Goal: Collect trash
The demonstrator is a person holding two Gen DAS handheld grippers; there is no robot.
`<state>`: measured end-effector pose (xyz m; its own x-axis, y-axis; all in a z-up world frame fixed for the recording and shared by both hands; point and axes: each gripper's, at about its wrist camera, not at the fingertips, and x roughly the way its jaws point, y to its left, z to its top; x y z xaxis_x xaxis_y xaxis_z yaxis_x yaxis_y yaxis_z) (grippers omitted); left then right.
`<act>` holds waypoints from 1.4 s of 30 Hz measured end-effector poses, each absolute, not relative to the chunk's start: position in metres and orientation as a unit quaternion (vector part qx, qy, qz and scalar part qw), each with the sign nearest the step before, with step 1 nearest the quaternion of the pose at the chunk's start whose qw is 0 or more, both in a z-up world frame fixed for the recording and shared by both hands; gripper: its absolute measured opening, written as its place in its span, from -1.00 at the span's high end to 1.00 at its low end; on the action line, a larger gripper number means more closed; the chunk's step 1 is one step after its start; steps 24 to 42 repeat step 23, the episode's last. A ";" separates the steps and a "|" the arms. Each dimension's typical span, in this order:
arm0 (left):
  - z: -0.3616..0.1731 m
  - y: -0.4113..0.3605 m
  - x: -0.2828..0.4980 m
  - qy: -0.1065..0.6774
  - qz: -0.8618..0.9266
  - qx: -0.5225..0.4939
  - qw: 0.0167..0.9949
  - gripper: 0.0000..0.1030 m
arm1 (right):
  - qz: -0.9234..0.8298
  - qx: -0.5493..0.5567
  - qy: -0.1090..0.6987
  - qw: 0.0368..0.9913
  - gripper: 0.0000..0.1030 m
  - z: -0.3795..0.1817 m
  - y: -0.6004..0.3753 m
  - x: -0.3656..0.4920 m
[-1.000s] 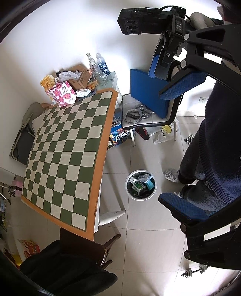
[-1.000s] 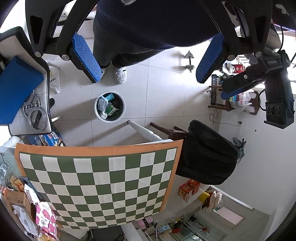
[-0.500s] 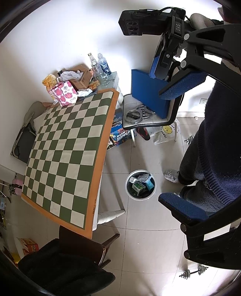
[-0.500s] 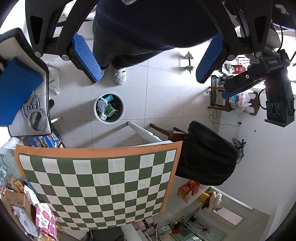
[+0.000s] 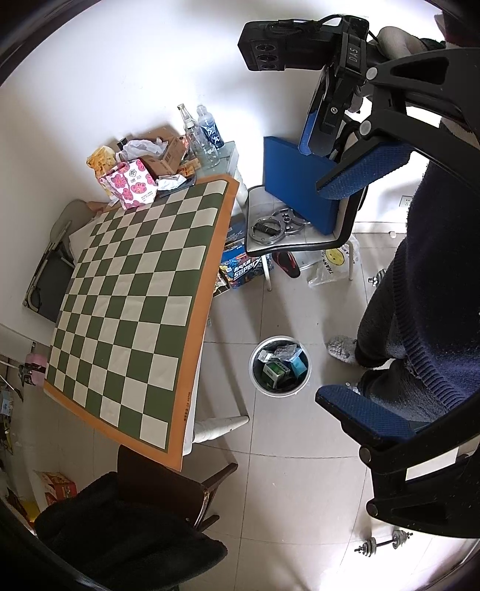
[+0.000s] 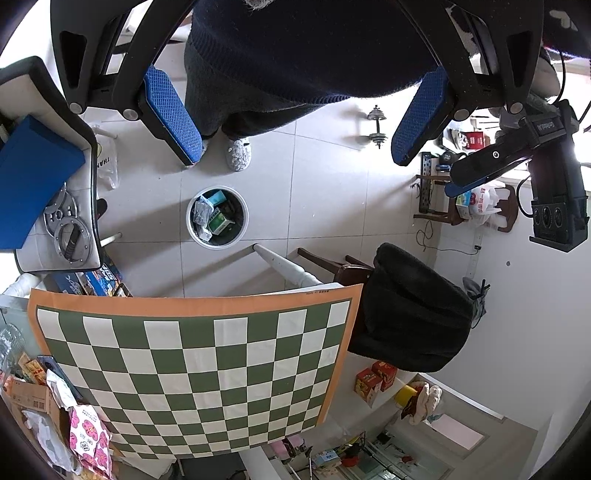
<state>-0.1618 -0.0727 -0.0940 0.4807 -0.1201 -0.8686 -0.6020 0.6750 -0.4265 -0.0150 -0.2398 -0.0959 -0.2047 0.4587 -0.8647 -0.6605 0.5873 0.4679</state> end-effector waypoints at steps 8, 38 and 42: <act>-0.094 -0.074 -0.161 0.484 0.157 -0.374 0.775 -1.00 | 0.448 -0.080 0.633 0.626 -1.00 -0.096 -0.239 -0.020; -0.094 -0.080 -0.159 0.481 0.163 -0.378 0.774 -1.00 | 0.446 -0.078 0.634 0.627 -1.00 -0.097 -0.236 -0.025; -0.094 -0.080 -0.159 0.481 0.163 -0.378 0.774 -1.00 | 0.446 -0.078 0.634 0.627 -1.00 -0.097 -0.236 -0.025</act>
